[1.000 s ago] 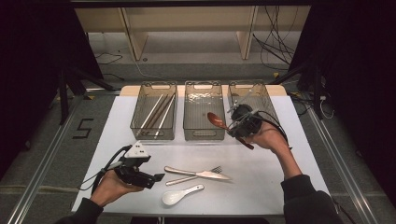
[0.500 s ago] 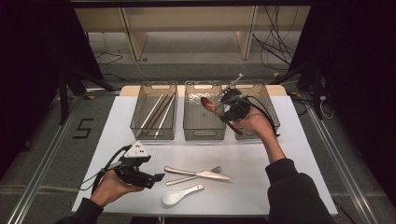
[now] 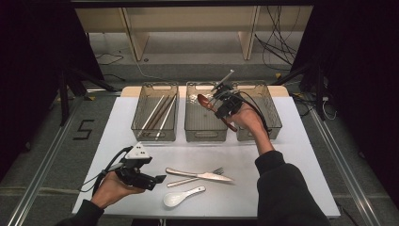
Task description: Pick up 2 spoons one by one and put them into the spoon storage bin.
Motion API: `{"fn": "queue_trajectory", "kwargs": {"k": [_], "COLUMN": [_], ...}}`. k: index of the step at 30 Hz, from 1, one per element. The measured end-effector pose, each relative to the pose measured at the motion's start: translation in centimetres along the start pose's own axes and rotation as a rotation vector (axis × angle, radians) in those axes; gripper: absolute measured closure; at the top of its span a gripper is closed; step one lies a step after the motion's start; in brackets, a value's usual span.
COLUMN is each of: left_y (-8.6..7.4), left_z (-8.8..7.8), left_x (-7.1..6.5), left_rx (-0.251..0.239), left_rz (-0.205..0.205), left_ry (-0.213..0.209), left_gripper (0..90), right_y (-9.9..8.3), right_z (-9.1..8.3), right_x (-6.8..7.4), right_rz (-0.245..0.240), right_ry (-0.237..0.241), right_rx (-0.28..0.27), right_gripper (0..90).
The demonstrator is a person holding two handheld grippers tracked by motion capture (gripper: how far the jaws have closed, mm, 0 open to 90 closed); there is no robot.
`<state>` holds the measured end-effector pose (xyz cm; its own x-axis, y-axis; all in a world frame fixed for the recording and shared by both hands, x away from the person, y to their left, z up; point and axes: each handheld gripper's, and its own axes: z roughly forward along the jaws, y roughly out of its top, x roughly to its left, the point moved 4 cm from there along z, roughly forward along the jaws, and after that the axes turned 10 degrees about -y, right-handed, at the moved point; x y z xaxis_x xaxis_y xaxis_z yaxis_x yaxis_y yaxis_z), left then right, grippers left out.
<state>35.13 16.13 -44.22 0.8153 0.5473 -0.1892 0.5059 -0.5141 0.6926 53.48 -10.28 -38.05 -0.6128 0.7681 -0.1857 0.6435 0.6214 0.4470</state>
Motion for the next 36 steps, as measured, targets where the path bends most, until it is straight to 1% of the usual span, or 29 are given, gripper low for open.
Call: {"fn": "queue_trajectory", "kwargs": {"k": [1, 7, 10, 12, 17, 28, 31, 33, 36], "left_y": [0.0, 0.0, 0.0, 0.0, 0.0, 0.0, -0.1, -0.1, 0.0], "left_z": [0.0, 0.0, 0.0, 0.0, 0.0, -0.1, -0.1, -0.1, -0.1], "left_x": [0.0, 0.0, 0.0, 0.0, 0.0, -0.1, 0.0, 0.0, -0.1], "left_rx": [0.002, -0.002, 0.003, -0.001, 0.0, 0.003, 0.005, 0.006, 0.003], "left_rz": [0.005, 0.0, 0.006, 0.0, 0.003, 0.01, 0.007, 0.007, 0.006], "left_ry": [-0.001, -0.003, -0.003, -0.004, -0.003, -0.002, -0.002, -0.002, -0.004], "left_gripper": [15.8, 15.6, 15.7, 15.6, 15.6, 15.7, 15.7, 15.6, 15.6], "right_y": [0.2, 1.3, 1.8, 2.0, 2.6, 3.2, 3.4, 3.4, 3.5], "right_z": [0.1, 0.8, 1.1, 1.4, 1.9, 3.3, 3.5, 3.7, 3.9], "right_x": [0.0, 0.1, 0.1, 0.1, 0.1, 0.1, 0.2, 0.3, 0.3], "right_rz": [0.003, 0.002, 0.016, 0.023, 0.036, 0.06, 0.076, 0.068, 0.073], "right_ry": [0.001, -0.009, -0.009, -0.013, -0.017, -0.027, -0.034, -0.033, -0.041], "right_rx": [0.001, 0.018, 0.021, 0.028, 0.031, 0.047, 0.048, 0.048, 0.057], "right_gripper": [81.8, 81.8, 81.8, 81.8, 81.7, 81.7, 81.6, 81.6, 81.6]}}
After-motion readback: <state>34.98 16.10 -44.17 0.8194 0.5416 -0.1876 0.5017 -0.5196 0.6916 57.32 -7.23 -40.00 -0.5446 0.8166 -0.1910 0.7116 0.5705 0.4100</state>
